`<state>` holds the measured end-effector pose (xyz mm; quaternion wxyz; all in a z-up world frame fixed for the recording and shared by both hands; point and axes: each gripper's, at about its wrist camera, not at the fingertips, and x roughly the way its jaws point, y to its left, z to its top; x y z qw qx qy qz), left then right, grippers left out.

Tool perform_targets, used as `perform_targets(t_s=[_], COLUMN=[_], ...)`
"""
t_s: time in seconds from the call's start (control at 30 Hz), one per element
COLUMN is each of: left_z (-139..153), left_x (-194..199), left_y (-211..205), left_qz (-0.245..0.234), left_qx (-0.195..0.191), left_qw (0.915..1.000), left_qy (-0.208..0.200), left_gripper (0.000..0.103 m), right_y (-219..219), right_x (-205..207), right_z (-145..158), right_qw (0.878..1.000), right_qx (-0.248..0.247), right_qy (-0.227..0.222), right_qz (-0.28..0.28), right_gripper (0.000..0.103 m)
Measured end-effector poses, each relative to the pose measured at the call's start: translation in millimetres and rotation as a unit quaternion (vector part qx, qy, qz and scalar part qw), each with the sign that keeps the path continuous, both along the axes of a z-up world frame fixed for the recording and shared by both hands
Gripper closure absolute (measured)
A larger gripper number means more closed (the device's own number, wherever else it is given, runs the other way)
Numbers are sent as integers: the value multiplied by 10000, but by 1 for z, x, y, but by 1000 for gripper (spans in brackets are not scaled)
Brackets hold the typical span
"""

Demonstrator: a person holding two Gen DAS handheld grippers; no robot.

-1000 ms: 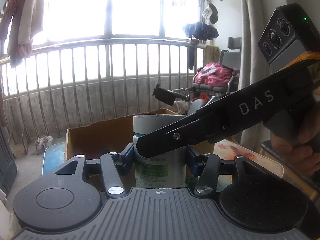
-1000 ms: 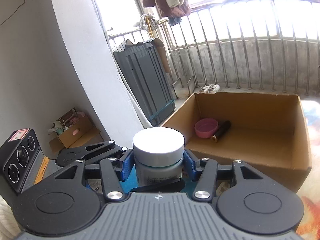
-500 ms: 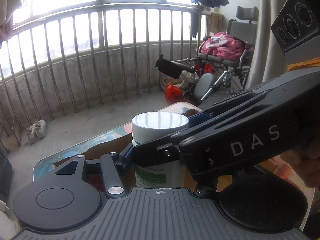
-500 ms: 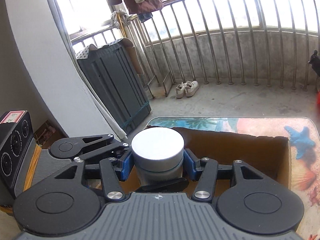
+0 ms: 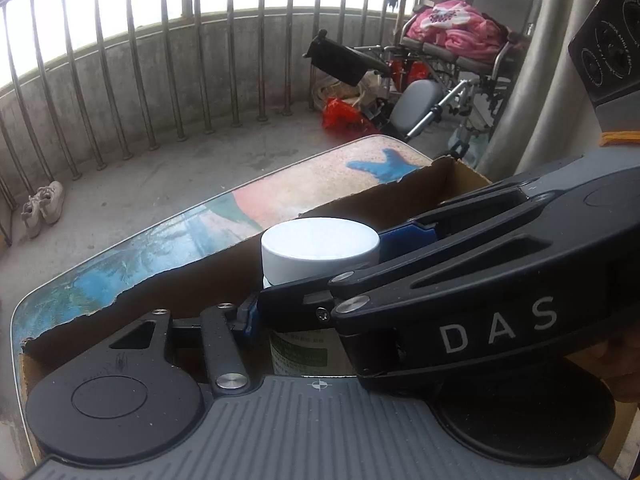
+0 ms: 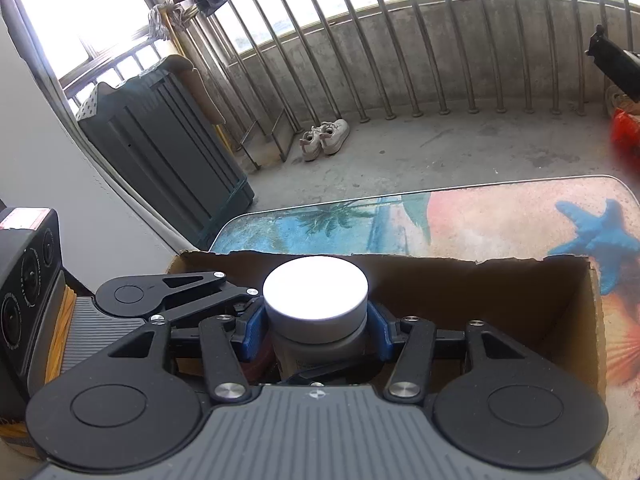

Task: Organize rigid objects
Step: 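Carry the pill bottle over the box wall and lower it inside with the right gripper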

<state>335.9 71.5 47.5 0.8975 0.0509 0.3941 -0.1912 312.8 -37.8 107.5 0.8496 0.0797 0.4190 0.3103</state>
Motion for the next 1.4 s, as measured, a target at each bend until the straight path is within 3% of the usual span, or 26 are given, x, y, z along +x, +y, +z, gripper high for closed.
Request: perform_targets(t_s=[0.1,0.2,0.3,0.47,0.57,0.6,0.63,0.9,1.03,1.1,1.23,1.33,1.4], left_z=[-2,-2,-2,7,14,15,15,12,9,10,15,17,17], left_x=[5,-1,-4,-8,-10,-11,-11,-8,-7,-9,-14,-20,-22], left_y=[-1,-1,3,8,16,19,20,18,14,12,12,11,10], left_qz=[109,30,10,111,262,330,365,358,462,438,461,472,391], left_qx=[295,641,622,541,278,185,133,136,325,381,335,335,387], left_qw=[9990,9979,9974,9983,9992,9993,9992,9992,9982,9982,9984,9983,9984], left_qy=[309,127,357,205,118,67,79,88,212,162,60,-45,-122], left_gripper=[43,41,31,31,35,47,51,50,42,34,33,35,51], right_y=[4,8,12,23,25,25,25,27,26,25,20,17,16], right_x=[4,2,3,-2,-2,-2,-3,-3,-4,-2,-2,-4,-7], right_z=[-7,-12,-17,-12,-10,-9,-8,-13,-12,-12,-11,-10,-9], right_qw=[10000,9998,10000,9996,9997,9998,9999,9997,9998,9999,10000,9999,10000], right_qx=[-57,-2,-35,-188,-143,-108,-61,150,118,25,75,120,87], right_qy=[-58,-178,-24,-193,-122,-118,-115,24,18,-23,24,51,21], right_qz=[18,98,81,126,139,111,99,169,133,112,48,31,10], right_gripper=[47,47,47,46,41,39,39,39,38,31,21,19,19])
